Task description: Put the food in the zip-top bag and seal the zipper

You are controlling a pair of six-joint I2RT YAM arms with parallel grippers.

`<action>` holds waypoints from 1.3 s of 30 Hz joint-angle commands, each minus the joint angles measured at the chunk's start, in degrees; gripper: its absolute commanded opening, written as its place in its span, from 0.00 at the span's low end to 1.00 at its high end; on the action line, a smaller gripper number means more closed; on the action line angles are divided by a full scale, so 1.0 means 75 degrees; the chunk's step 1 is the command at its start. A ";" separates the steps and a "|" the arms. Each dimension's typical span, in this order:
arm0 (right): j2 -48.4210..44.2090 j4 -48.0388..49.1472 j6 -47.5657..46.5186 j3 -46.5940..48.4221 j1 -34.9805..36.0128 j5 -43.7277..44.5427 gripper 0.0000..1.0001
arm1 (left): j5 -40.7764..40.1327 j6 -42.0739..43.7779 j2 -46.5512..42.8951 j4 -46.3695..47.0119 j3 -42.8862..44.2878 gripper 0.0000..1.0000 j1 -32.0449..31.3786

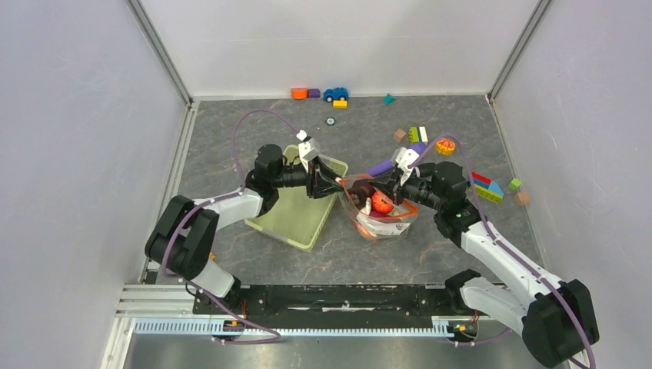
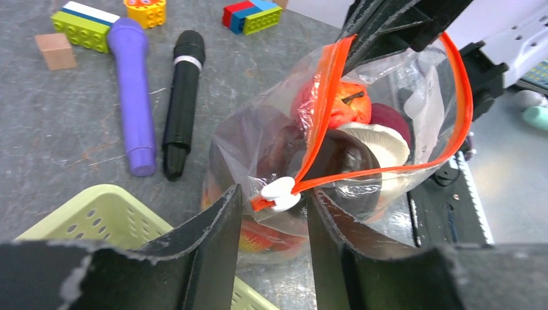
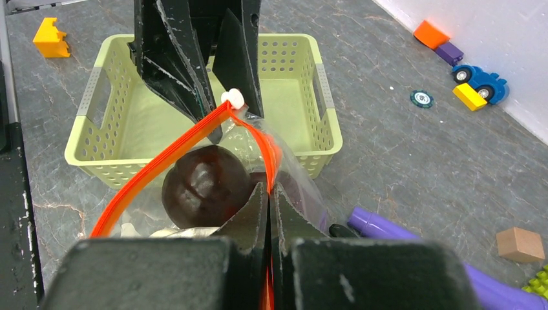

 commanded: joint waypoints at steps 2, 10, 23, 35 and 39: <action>0.0043 0.0092 0.0094 0.0356 -0.0045 -0.0085 0.00 | 0.1136 -0.1210 0.0618 0.2393 0.0157 0.43 0.0017; -0.0024 -0.0464 -0.0065 0.0603 -0.0056 0.0361 0.26 | 0.1616 -0.3832 0.1361 0.5155 0.0454 0.02 0.0017; -0.1233 -0.1095 -0.0232 0.1048 -0.0039 0.0514 0.94 | -0.1112 -0.0138 -0.1194 -0.0078 -0.0291 0.02 -0.0888; -0.0099 -0.3693 -0.0498 0.2754 0.1125 -0.0722 0.81 | -0.2069 0.1032 -0.2870 -0.2315 -0.0286 0.02 -0.1940; -0.0041 -0.4073 -0.0862 0.2846 0.2036 -0.0101 0.81 | -0.2356 0.1265 -0.3040 -0.2737 -0.0238 0.02 -0.2097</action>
